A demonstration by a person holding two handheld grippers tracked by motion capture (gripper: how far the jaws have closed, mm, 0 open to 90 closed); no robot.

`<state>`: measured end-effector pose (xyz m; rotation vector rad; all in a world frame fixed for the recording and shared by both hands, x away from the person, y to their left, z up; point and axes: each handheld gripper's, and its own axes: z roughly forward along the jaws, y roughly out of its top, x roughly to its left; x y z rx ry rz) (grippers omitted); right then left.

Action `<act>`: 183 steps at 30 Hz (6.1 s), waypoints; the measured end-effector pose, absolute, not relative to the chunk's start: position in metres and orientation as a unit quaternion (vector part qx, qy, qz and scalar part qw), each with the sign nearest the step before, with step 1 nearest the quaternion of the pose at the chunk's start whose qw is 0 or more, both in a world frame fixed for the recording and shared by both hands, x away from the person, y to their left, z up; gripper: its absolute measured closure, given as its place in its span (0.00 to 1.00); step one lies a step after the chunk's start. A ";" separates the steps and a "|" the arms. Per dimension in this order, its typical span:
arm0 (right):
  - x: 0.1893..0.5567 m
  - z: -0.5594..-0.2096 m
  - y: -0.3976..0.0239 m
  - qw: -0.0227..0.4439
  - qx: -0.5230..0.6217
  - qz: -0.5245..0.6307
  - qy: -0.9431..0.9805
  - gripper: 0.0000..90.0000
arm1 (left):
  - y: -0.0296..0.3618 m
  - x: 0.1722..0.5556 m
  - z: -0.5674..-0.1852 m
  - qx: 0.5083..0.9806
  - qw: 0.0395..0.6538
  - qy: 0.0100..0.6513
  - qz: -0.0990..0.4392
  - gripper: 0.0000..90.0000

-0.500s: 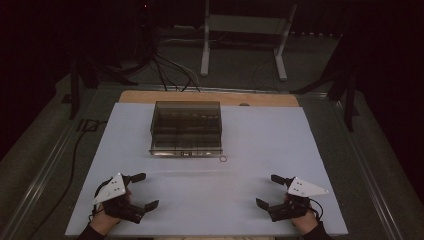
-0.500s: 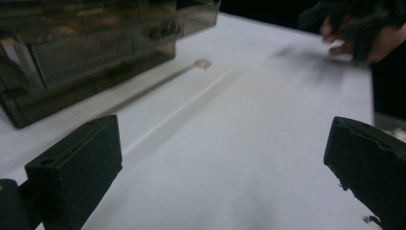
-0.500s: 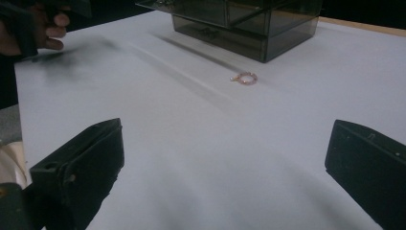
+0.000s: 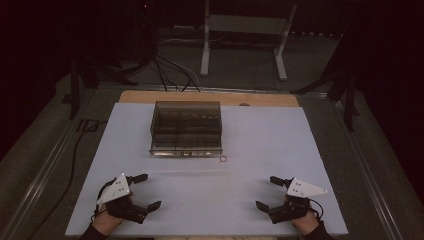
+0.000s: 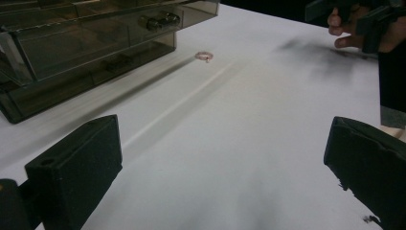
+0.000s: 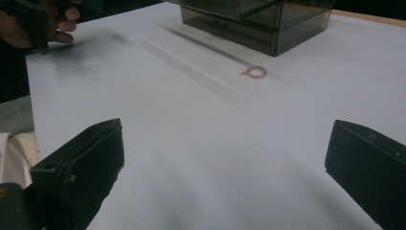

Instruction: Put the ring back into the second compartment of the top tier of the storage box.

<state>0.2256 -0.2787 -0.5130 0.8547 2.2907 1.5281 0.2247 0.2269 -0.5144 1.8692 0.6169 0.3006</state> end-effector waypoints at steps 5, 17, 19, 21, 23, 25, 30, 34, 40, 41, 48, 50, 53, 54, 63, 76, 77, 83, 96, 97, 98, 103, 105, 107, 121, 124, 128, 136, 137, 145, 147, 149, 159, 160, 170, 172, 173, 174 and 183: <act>0.224 -0.512 -0.276 0.140 0.288 0.518 0.793 0.00 | 0.227 0.224 -0.513 0.786 0.551 0.252 0.122 0.01; 0.218 -0.500 -0.265 0.137 0.274 0.530 0.790 0.00 | 0.230 0.225 -0.514 0.782 0.552 0.259 0.127 0.01; 0.217 -0.497 -0.264 0.137 0.272 0.533 0.789 0.00 | 0.229 0.226 -0.514 0.784 0.549 0.259 0.126 0.01; 0.217 -0.494 -0.263 0.134 0.271 0.537 0.788 0.00 | 0.228 0.226 -0.514 0.785 0.549 0.258 0.128 0.01; 0.217 -0.492 -0.263 0.137 0.270 0.538 0.786 0.00 | 0.227 0.225 -0.514 0.786 0.547 0.255 0.133 0.01; 0.218 -0.490 -0.262 0.137 0.273 0.540 0.784 0.00 | 0.227 0.224 -0.513 0.784 0.550 0.254 0.132 0.01; 0.221 -0.486 -0.261 0.136 0.272 0.547 0.780 0.00 | 0.228 0.225 -0.514 0.782 0.552 0.256 0.130 0.01; 0.224 -0.478 -0.260 0.147 0.270 0.552 0.775 0.00 | 0.227 0.225 -0.514 0.782 0.554 0.255 0.130 0.01; 0.228 -0.474 -0.259 0.158 0.270 0.552 0.773 0.00 | 0.227 0.224 -0.514 0.783 0.553 0.254 0.130 0.01; 0.229 -0.473 -0.258 0.158 0.271 0.553 0.772 0.00 | 0.227 0.224 -0.514 0.783 0.553 0.254 0.130 0.01; 0.236 -0.469 -0.255 0.162 0.272 0.556 0.769 0.00 | 0.226 0.224 -0.515 0.784 0.551 0.252 0.131 0.01; 0.239 -0.469 -0.253 0.163 0.273 0.554 0.769 0.00 | 0.225 0.224 -0.515 0.786 0.550 0.251 0.128 0.01; 0.242 -0.468 -0.251 0.166 0.276 0.552 0.769 0.00 | 0.226 0.225 -0.515 0.786 0.551 0.252 0.127 0.01; 0.244 -0.467 -0.249 0.167 0.276 0.551 0.770 0.00 | 0.226 0.224 -0.515 0.784 0.553 0.252 0.127 0.01; 0.255 -0.465 -0.242 0.169 0.280 0.548 0.770 0.00 | 0.226 0.225 -0.515 0.784 0.554 0.252 0.126 0.01; 0.274 -0.461 -0.228 0.166 0.278 0.550 0.770 0.00 | 0.226 0.225 -0.514 0.782 0.557 0.252 0.124 0.01; 0.275 -0.461 -0.227 0.166 0.278 0.549 0.770 0.00 | 0.226 0.225 -0.514 0.782 0.557 0.251 0.124 0.01; 0.286 -0.464 -0.222 0.159 0.278 0.548 0.773 0.00 | 0.226 0.225 -0.514 0.781 0.558 0.250 0.121 0.01; 0.307 -0.476 -0.206 0.156 0.287 0.525 0.786 0.03 | 0.226 0.225 -0.514 0.780 0.560 0.251 0.121 0.01; 0.309 -0.477 -0.205 0.153 0.287 0.524 0.787 0.03 | 0.226 0.225 -0.514 0.781 0.559 0.251 0.121 0.01; 0.310 -0.478 -0.205 0.150 0.287 0.523 0.788 0.03 | 0.226 0.225 -0.514 0.781 0.559 0.251 0.121 0.01; 0.319 -0.482 -0.202 0.148 0.289 0.517 0.792 0.03 | 0.226 0.225 -0.514 0.780 0.560 0.252 0.121 0.01; 0.322 -0.483 -0.201 0.151 0.291 0.512 0.794 0.05 | 0.226 0.225 -0.514 0.780 0.560 0.251 0.122 0.01; 0.327 -0.486 -0.200 0.158 0.294 0.505 0.796 0.05 | 0.226 0.225 -0.514 0.779 0.561 0.251 0.121 0.01; 0.342 -0.498 -0.192 0.162 0.319 0.457 0.814 0.16 | 0.226 0.225 -0.514 0.781 0.560 0.252 0.118 0.01; 0.345 -0.502 -0.188 0.153 0.316 0.455 0.818 0.19 | 0.226 0.225 -0.514 0.780 0.560 0.251 0.119 0.01; 0.348 -0.503 -0.185 0.151 0.326 0.448 0.819 0.24 | 0.226 0.225 -0.514 0.781 0.560 0.251 0.118 0.01; 0.356 -0.506 -0.182 0.143 0.356 0.448 0.807 0.36 | 0.226 0.225 -0.514 0.779 0.562 0.251 0.119 0.01; 0.356 -0.506 -0.181 0.143 0.356 0.448 0.808 0.37 | 0.226 0.225 -0.514 0.780 0.561 0.251 0.118 0.01; 0.361 -0.511 -0.176 0.142 0.368 0.432 0.811 0.56 | 0.226 0.225 -0.514 0.781 0.560 0.251 0.117 0.01; 0.362 -0.513 -0.175 0.138 0.370 0.428 0.813 0.59 | 0.226 0.225 -0.514 0.779 0.562 0.251 0.118 0.01; 0.363 -0.514 -0.173 0.136 0.372 0.421 0.816 0.62 | 0.226 0.225 -0.514 0.780 0.561 0.252 0.117 0.01; 0.368 -0.525 -0.161 0.129 0.375 0.395 0.829 0.76 | 0.226 0.225 -0.514 0.779 0.563 0.250 0.119 0.01; 0.368 -0.526 -0.160 0.130 0.375 0.392 0.830 0.77 | 0.226 0.225 -0.514 0.780 0.562 0.250 0.119 0.01; 0.370 -0.532 -0.155 0.138 0.372 0.382 0.834 0.86 | 0.226 0.225 -0.514 0.780 0.560 0.251 0.119 0.01; 0.370 -0.532 -0.155 0.138 0.370 0.378 0.838 0.86 | 0.226 0.226 -0.515 0.781 0.560 0.251 0.119 0.01; 0.370 -0.532 -0.154 0.138 0.370 0.376 0.838 0.86 | 0.226 0.226 -0.515 0.782 0.558 0.252 0.119 0.01; 0.370 -0.533 -0.154 0.138 0.371 0.375 0.838 0.86 | 0.226 0.226 -0.515 0.782 0.558 0.251 0.120 0.01; 0.372 -0.532 -0.155 0.137 0.374 0.368 0.840 0.96 | 0.226 0.226 -0.515 0.782 0.558 0.251 0.120 0.01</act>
